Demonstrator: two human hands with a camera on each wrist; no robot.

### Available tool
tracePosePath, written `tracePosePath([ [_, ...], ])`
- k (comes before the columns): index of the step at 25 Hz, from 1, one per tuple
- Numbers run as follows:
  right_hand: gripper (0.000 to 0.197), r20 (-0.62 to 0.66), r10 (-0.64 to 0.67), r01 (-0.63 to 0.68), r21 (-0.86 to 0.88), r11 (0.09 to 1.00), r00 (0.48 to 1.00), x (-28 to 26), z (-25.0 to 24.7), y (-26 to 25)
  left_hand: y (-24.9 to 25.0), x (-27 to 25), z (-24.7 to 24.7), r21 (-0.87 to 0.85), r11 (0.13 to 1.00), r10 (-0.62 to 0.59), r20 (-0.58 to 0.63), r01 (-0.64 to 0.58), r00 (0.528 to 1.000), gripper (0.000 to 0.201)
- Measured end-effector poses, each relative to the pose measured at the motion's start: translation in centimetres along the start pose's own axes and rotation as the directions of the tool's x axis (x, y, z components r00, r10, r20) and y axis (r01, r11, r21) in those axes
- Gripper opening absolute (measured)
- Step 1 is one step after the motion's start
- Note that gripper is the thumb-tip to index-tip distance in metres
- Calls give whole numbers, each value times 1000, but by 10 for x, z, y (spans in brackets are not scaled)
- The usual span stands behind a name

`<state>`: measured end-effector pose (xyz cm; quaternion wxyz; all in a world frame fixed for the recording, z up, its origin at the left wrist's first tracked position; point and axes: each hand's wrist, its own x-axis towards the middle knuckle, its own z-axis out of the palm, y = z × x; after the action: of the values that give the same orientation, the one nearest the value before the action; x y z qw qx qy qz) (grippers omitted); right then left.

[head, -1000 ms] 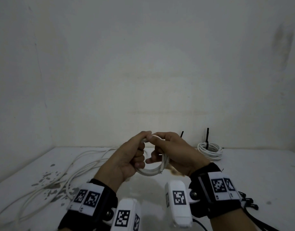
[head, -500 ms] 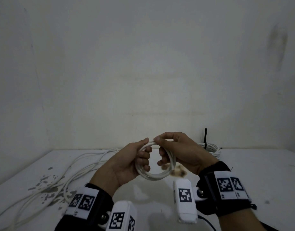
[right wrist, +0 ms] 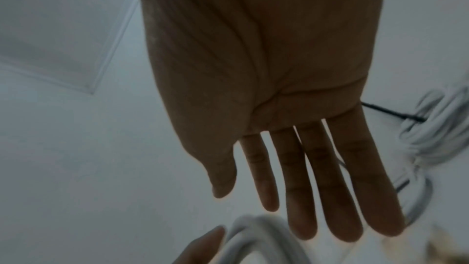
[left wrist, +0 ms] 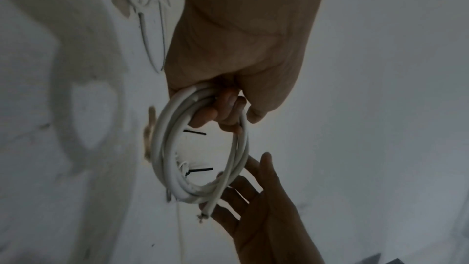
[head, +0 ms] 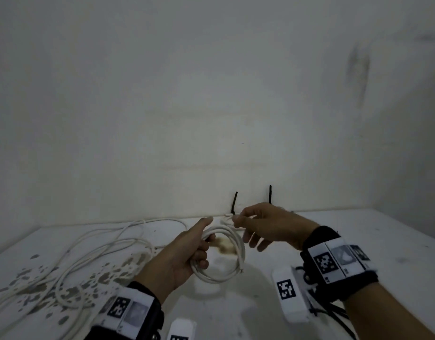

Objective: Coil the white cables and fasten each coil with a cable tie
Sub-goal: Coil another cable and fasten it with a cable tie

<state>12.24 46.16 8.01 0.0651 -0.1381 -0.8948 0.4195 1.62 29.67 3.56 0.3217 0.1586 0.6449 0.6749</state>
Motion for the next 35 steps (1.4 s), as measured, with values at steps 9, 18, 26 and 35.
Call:
tracePosePath([
  [9,41,120,418,-256,-631,733,901,-55,-67,69,-23,27,61,87,996,-13,48,9,999,38],
  [18,39,57,376,-192,-784,590,925,-63,-29,85,-38,33,102,73,995,-76,108,68,991,38],
  [26,28,57,367,-232,-683,693,928,-70,-33,93,-43,29,125,78,994,-79,112,70,991,35],
  [35,27,-37,380,-347,-497,795,924,-76,-38,103,-42,29,130,72,995,-71,117,63,991,36],
])
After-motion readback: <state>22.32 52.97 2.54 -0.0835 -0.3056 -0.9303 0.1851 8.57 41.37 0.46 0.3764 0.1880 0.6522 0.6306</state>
